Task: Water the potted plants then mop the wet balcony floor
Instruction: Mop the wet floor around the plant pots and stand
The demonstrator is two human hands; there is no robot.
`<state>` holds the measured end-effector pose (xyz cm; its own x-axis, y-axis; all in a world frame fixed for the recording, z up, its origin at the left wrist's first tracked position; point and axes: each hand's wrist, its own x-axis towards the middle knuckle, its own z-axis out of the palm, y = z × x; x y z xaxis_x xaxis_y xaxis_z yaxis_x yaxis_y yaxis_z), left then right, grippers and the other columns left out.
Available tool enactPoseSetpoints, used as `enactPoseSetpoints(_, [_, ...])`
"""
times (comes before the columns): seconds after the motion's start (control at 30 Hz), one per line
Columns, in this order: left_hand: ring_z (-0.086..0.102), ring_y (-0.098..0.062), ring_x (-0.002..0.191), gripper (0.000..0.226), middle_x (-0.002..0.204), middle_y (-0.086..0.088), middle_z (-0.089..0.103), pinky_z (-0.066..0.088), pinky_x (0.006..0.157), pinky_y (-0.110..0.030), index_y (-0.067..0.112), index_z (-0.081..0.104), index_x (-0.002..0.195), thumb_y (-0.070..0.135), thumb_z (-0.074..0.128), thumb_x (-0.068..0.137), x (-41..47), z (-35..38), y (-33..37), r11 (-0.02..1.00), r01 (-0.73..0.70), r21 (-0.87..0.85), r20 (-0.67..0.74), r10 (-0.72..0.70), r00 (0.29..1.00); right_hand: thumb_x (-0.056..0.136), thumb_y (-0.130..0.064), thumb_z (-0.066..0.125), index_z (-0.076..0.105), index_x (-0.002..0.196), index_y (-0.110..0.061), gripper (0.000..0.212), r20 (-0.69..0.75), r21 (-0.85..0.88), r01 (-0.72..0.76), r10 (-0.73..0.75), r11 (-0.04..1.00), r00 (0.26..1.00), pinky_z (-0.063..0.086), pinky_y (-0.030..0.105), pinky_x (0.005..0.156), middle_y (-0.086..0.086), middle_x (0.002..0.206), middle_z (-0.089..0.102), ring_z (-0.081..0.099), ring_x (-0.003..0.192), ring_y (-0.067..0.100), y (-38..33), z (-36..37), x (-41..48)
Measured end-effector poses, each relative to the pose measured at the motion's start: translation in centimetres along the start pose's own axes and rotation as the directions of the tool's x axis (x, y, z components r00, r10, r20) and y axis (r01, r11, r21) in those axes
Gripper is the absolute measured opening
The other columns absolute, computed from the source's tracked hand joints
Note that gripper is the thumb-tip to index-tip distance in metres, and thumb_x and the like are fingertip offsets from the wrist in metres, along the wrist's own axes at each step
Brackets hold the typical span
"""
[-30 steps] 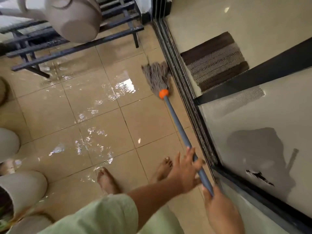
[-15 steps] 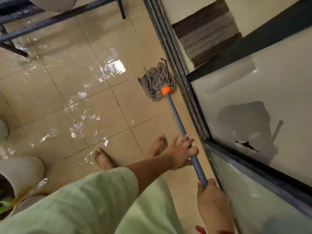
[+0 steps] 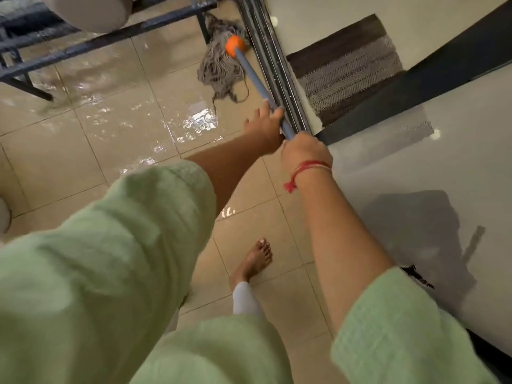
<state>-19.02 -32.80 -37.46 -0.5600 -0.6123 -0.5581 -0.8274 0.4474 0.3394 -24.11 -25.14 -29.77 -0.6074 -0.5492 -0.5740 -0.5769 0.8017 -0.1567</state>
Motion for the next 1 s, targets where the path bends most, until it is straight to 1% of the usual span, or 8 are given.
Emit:
enactPoseSetpoints(0.1, [0.010, -0.040, 0.145, 0.071, 0.158, -0.017, 0.006, 0.016, 0.112, -0.063, 0.023, 0.025, 0.146, 0.047, 0.057, 0.087, -1.2, -0.3, -0.7, 0.969, -0.102, 0.226, 0.077, 0.086, 0.993, 0.100, -0.037, 0.036, 0.053, 0.117, -0.006, 0.039, 0.080, 0.074, 0.010, -0.016, 0.997, 0.997, 0.036, 0.030, 0.070, 0.014, 0.112, 0.062, 0.059, 0.101, 0.030, 1.6, 1.5, -2.0])
enactPoseSetpoints(0.17, [0.006, -0.038, 0.146, 0.073, 0.158, -0.015, 0.011, 0.010, 0.112, -0.066, 0.023, 0.029, 0.144, 0.055, 0.056, 0.085, -3.2, 1.1, -0.4, 0.907, -0.244, 0.343, 0.180, 0.192, 0.965, 0.100, -0.039, 0.033, 0.052, 0.113, -0.008, 0.038, 0.153, 0.109, -0.024, 0.007, 0.994, 0.988, 0.037, 0.028, 0.065, 0.009, 0.093, 0.060, 0.057, 0.081, 0.027, 4.0, 2.6, -5.5])
enactPoseSetpoints(0.27, [0.021, -0.033, 0.142, 0.069, 0.145, -0.010, 0.039, 0.016, 0.112, -0.063, 0.021, 0.045, 0.135, 0.061, 0.058, 0.081, -7.7, 4.0, 0.2, 0.848, -0.410, 0.335, 0.324, 0.305, 0.896, 0.099, -0.042, 0.033, 0.053, 0.108, -0.011, 0.037, 0.211, 0.025, -0.086, 0.079, 0.996, 0.974, 0.029, 0.027, 0.052, -0.001, 0.067, 0.044, 0.042, 0.056, 0.015, 7.1, 4.5, -11.5])
enactPoseSetpoints(0.37, [0.046, -0.029, 0.119, 0.061, 0.118, -0.004, 0.060, 0.037, 0.101, -0.048, 0.021, 0.061, 0.117, 0.067, 0.060, 0.076, -13.1, 6.4, 0.8, 0.810, -0.513, 0.283, 0.397, 0.388, 0.832, 0.098, -0.046, 0.035, 0.055, 0.108, -0.014, 0.039, 0.254, -0.068, -0.171, 0.183, 0.983, 0.950, 0.032, 0.028, 0.057, 0.000, 0.069, 0.045, 0.044, 0.061, 0.020, 9.2, 6.0, -17.0])
enactPoseSetpoints(0.43, [0.051, -0.026, 0.107, 0.055, 0.108, -0.002, 0.062, 0.041, 0.093, -0.042, 0.022, 0.064, 0.109, 0.065, 0.061, 0.074, -16.6, 7.2, 0.2, 0.810, -0.531, 0.248, 0.395, 0.416, 0.819, 0.097, -0.047, 0.035, 0.055, 0.110, -0.014, 0.041, 0.295, -0.084, -0.202, 0.217, 0.976, 0.931, 0.034, 0.029, 0.062, 0.002, 0.074, 0.048, 0.051, 0.071, 0.023, 9.4, 6.8, -20.2])
enactPoseSetpoints(0.63, [0.053, -0.028, 0.105, 0.049, 0.104, -0.003, 0.063, 0.044, 0.093, -0.041, 0.019, 0.066, 0.105, 0.059, 0.062, 0.076, -23.7, 6.1, -7.1, 0.876, -0.443, 0.192, 0.382, 0.349, 0.856, 0.098, -0.048, 0.033, 0.052, 0.113, -0.016, 0.041, 0.389, -0.179, -0.165, 0.224, 0.970, 0.894, 0.035, 0.030, 0.068, 0.003, 0.079, 0.050, 0.047, 0.077, 0.024, 3.0, 8.6, -25.9])
enactPoseSetpoints(0.73, [0.054, -0.027, 0.104, 0.045, 0.106, -0.001, 0.063, 0.046, 0.090, -0.040, 0.020, 0.064, 0.106, 0.058, 0.058, 0.082, -25.7, 5.0, -12.0, 0.894, -0.385, 0.230, 0.378, 0.282, 0.882, 0.097, -0.051, 0.031, 0.052, 0.117, -0.016, 0.045, 0.453, -0.206, -0.101, 0.187, 0.973, 0.872, 0.037, 0.030, 0.071, 0.010, 0.105, 0.061, 0.057, 0.092, 0.028, -1.4, 9.9, -27.6])
enactPoseSetpoints(1.0, [0.057, -0.027, 0.094, 0.045, 0.099, -0.007, 0.063, 0.044, 0.076, -0.037, 0.013, 0.064, 0.097, 0.056, 0.055, 0.084, -33.9, 5.7, -25.3, 0.999, -0.027, 0.034, 0.268, 0.017, 0.963, 0.098, -0.045, 0.035, 0.053, 0.120, -0.017, 0.039, 0.584, -0.363, 0.305, -0.040, 0.881, 0.811, 0.038, 0.029, 0.069, 0.011, 0.111, 0.064, 0.060, 0.103, 0.028, -11.7, 14.6, -31.7])
